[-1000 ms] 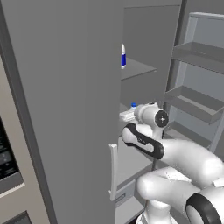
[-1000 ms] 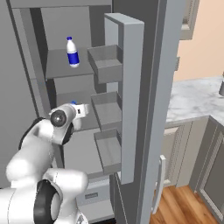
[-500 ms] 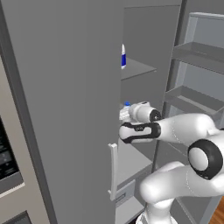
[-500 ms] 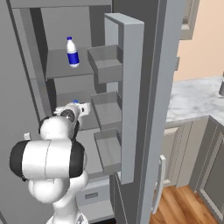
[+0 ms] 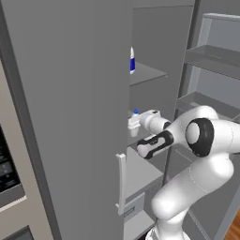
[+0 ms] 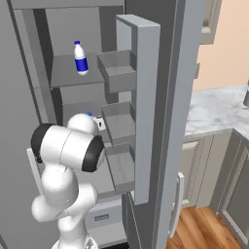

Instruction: Take the bottled waters from the counter and place them in the freezer to freeze. Close the freezer door after placing the bottles.

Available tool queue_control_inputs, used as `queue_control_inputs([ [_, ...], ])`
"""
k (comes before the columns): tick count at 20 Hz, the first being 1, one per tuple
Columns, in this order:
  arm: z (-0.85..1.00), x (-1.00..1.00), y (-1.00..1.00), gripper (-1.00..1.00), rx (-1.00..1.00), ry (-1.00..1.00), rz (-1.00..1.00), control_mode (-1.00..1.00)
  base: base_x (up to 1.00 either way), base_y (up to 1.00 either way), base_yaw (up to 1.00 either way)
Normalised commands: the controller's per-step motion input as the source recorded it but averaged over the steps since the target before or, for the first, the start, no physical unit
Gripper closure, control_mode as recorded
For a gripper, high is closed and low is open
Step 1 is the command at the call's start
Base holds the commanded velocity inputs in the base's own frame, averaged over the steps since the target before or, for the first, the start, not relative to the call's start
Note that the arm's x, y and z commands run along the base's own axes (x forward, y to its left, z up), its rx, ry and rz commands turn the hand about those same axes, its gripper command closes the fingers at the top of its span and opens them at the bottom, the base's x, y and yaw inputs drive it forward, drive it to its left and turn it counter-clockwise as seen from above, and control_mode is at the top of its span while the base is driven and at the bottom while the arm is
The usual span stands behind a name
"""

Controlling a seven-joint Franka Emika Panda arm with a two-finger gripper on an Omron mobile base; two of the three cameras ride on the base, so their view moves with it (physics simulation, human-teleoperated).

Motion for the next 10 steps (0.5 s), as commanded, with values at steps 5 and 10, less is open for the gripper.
queue_control_inputs([
  [5,-0.17,0.19,0.12,1.0,0.0,0.0,0.0,-1.0,0.0,0.0,0.0],
  [10,-0.16,0.09,0.04,1.0,0.0,-0.03,0.0,-1.0,0.0,0.0,0.0],
])
